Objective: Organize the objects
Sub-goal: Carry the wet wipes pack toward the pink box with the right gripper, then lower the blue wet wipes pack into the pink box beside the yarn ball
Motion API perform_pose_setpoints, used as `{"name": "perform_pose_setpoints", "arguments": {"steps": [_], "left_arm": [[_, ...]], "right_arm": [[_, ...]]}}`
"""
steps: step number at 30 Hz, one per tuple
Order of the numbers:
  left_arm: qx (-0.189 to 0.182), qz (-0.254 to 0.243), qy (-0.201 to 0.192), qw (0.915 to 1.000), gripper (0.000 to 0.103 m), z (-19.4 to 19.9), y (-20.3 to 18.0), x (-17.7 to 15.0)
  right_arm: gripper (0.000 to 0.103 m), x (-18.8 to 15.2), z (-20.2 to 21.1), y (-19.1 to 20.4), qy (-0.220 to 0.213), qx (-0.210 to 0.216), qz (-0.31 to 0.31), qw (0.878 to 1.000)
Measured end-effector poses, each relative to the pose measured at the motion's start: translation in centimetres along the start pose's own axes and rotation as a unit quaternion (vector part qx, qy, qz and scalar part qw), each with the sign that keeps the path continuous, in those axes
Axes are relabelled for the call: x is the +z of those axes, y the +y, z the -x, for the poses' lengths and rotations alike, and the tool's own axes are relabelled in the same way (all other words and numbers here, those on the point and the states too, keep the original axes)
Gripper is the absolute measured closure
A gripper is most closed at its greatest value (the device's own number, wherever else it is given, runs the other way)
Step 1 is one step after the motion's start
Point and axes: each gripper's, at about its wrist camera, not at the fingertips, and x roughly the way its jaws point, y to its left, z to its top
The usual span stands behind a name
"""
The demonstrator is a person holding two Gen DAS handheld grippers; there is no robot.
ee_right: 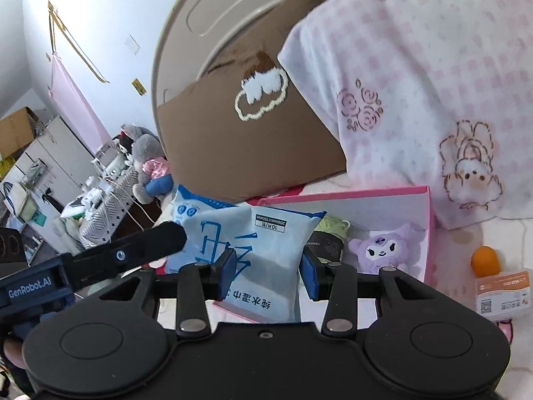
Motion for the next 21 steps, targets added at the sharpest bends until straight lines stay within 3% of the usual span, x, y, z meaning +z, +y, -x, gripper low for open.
{"name": "perform_pose_setpoints", "arguments": {"steps": [10, 21], "left_arm": [[0.029, 0.032, 0.049, 0.9978, 0.059, -4.7, 4.1, -2.2], [0.05, 0.103, 0.106, 0.9877, 0.059, -8.8, 8.4, -4.2]], "right_arm": [[0.056, -1.7, -5.5, -1.8, 0.025, -0.027, 0.019, 0.999], [0.056, -3.9, -10.3, -3.8, 0.061, -0.047, 0.009, 0.997]]}}
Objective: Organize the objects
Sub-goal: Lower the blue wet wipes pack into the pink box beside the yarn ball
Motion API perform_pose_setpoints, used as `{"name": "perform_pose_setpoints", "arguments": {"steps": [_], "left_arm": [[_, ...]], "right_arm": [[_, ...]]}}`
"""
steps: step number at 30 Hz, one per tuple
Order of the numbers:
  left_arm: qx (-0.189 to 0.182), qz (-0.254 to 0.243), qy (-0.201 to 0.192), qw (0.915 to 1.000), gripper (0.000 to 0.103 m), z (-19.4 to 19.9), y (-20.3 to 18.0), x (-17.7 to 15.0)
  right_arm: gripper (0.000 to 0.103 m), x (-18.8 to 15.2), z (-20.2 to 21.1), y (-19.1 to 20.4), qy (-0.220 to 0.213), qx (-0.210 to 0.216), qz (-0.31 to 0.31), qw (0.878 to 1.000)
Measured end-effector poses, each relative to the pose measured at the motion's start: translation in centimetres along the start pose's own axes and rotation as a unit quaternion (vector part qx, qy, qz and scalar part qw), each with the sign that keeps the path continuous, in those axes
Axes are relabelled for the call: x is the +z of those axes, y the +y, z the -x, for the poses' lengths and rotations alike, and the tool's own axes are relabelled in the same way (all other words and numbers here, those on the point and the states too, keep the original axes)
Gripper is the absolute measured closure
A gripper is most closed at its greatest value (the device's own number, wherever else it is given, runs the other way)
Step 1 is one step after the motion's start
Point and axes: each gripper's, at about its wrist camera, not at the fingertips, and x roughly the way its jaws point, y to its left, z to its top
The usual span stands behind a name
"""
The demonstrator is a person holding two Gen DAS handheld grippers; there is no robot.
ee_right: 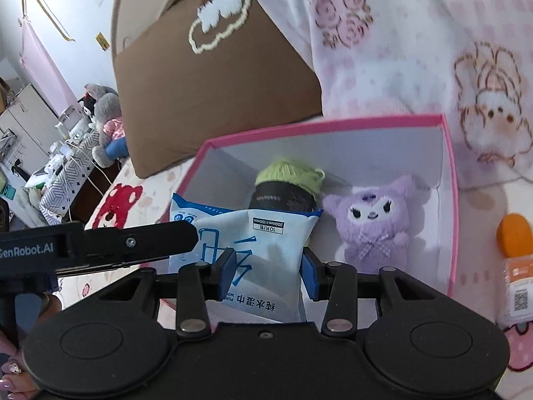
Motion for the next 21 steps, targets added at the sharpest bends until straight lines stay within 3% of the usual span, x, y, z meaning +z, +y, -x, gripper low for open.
{"name": "perform_pose_setpoints", "arguments": {"steps": [11, 21], "left_arm": [[0.048, -0.004, 0.006, 0.9988, 0.059, -1.3, 0.6, -0.5], [0.068, -0.002, 0.037, 0.997, 0.059, -3.5, 2.0, -1.2]], "right_arm": [[0.056, -1.5, -2.1, 0.4, -0.001, -0.008, 0.013, 1.0], [0.058, -2.2, -2.9, 0.3, -0.004, -0.02, 0.029, 0.999]]}}
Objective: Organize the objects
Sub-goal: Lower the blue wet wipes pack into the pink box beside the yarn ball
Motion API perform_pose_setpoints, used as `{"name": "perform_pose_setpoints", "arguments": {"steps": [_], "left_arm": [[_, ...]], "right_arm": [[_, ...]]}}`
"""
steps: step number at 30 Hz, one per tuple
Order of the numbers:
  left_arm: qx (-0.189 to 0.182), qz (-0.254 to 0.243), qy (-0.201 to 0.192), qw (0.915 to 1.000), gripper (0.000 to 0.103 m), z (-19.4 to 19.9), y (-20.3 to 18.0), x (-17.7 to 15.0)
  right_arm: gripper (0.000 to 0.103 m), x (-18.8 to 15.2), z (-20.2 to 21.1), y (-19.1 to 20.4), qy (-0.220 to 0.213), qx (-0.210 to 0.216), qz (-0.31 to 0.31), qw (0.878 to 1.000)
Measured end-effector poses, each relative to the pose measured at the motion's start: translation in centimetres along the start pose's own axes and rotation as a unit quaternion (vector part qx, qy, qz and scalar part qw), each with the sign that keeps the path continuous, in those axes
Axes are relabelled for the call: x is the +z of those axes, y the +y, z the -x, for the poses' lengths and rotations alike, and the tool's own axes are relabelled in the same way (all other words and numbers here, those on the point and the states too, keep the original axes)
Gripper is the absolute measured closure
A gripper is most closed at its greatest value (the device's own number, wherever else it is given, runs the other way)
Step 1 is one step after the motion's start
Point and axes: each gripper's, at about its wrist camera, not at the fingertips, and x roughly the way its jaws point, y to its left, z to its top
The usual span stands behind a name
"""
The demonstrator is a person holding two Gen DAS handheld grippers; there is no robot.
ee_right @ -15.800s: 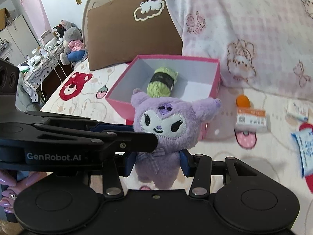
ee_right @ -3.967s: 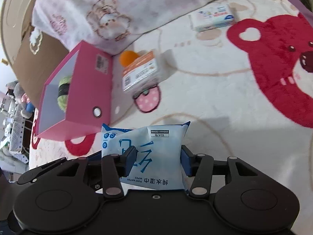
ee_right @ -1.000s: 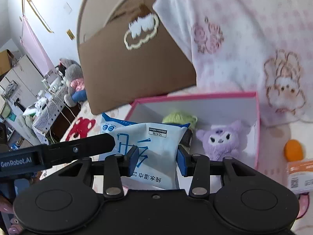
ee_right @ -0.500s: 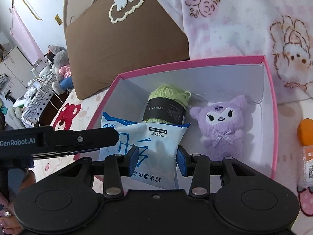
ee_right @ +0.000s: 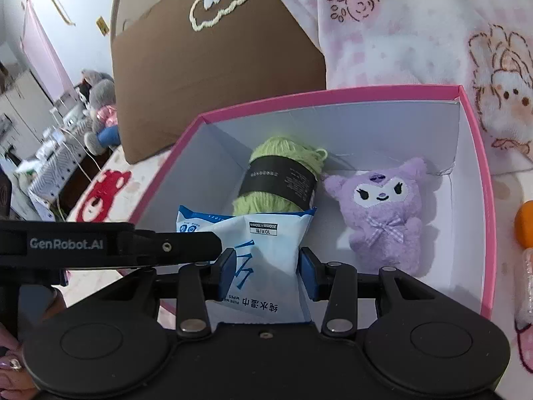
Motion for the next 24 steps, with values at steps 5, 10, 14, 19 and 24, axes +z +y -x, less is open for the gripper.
{"name": "perform_pose_setpoints", "arguments": {"steps": [5, 10, 14, 19, 24], "left_arm": [[0.032, -0.018, -0.006, 0.9993, 0.059, -0.8, -0.2, -0.3], [0.042, -0.033, -0.004, 0.9986, 0.059, -1.6, -0.1, -0.5], [0.035, -0.027, -0.002, 0.999, 0.059, -2.1, 0.1, -0.4], [0.046, -0.035, 0.001, 0.9983, 0.059, -2.5, 0.0, -0.5], [0.061, -0.042, 0.004, 0.9973, 0.059, -3.1, 0.1, -0.5]], "right_arm": [[0.072, -0.5, -0.8, -0.4, 0.011, 0.001, -0.004, 1.0], [0.074, -0.6, -1.0, -0.7, 0.01, 0.001, -0.013, 1.0], [0.074, -0.7, -1.2, -0.8, 0.01, -0.009, -0.016, 1.0], [0.075, -0.5, -1.8, -0.9, 0.018, -0.012, -0.016, 1.0], [0.076, -0.8, -2.2, -0.8, 0.031, -0.025, -0.008, 0.999]]}}
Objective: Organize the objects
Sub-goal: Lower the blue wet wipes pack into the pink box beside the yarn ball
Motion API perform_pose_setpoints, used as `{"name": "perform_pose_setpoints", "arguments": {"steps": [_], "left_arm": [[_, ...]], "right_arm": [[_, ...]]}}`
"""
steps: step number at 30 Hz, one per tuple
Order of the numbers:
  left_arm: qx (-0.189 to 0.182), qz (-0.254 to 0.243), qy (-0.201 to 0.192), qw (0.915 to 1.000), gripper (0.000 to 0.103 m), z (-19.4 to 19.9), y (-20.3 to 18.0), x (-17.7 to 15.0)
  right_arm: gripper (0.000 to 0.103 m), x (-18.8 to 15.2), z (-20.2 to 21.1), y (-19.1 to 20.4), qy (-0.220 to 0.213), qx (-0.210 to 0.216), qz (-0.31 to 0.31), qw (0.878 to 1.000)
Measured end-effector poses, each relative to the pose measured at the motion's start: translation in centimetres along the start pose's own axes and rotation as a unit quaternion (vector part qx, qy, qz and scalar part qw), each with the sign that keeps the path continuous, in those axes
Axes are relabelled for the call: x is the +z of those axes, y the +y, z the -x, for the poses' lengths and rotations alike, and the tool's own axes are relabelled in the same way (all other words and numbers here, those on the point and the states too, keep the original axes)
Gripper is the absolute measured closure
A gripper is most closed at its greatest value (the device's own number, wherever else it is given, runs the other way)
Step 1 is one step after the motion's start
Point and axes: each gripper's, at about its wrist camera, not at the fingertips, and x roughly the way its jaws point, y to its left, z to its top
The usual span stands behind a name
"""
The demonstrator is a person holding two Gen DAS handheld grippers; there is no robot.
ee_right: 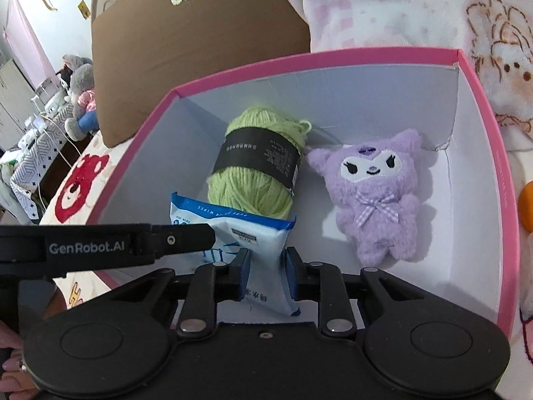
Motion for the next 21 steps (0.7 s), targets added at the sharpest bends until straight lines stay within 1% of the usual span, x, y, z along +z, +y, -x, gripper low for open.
{"name": "perform_pose_setpoints", "arguments": {"steps": [5, 8, 10, 11, 14, 17, 20, 21], "left_arm": [[-0.007, 0.016, -0.007, 0.9998, 0.059, -0.1, 0.4, 0.1], [-0.005, 0.026, -0.012, 0.9996, 0.059, -0.1, 0.8, 0.2], [0.003, 0.033, -0.018, 0.9993, 0.058, 0.0, 1.0, 0.3], [0.008, 0.033, -0.021, 0.9992, 0.057, 0.0, 1.1, 0.3], [0.005, 0.036, -0.017, 0.9992, 0.057, -0.4, 1.2, 0.3], [0.013, 0.027, -0.016, 0.9994, 0.057, -0.7, 1.0, 0.2], [0.018, 0.029, -0.011, 0.9994, 0.059, -0.9, 1.1, 0.2], [0.021, 0.031, -0.011, 0.9992, 0.062, -0.9, 1.1, 0.2]], "right_arm": [[0.077, 0.0, 0.1, 0.0, -0.001, 0.0, 0.0, 1.0], [0.077, -0.1, 0.2, 0.3, -0.002, -0.003, 0.008, 1.0], [0.077, 0.0, 0.2, 0.5, -0.001, -0.001, 0.013, 1.0], [0.077, 0.0, 0.2, 0.5, -0.001, 0.0, 0.013, 1.0], [0.077, -0.1, 0.2, 0.5, 0.0, 0.001, 0.013, 1.0], [0.077, -0.2, 0.0, 0.4, 0.0, 0.003, 0.01, 1.0], [0.077, -0.2, -0.2, 0.2, 0.004, 0.009, 0.0, 1.0], [0.077, -0.2, -0.2, 0.1, 0.006, 0.014, -0.005, 1.0]]}}
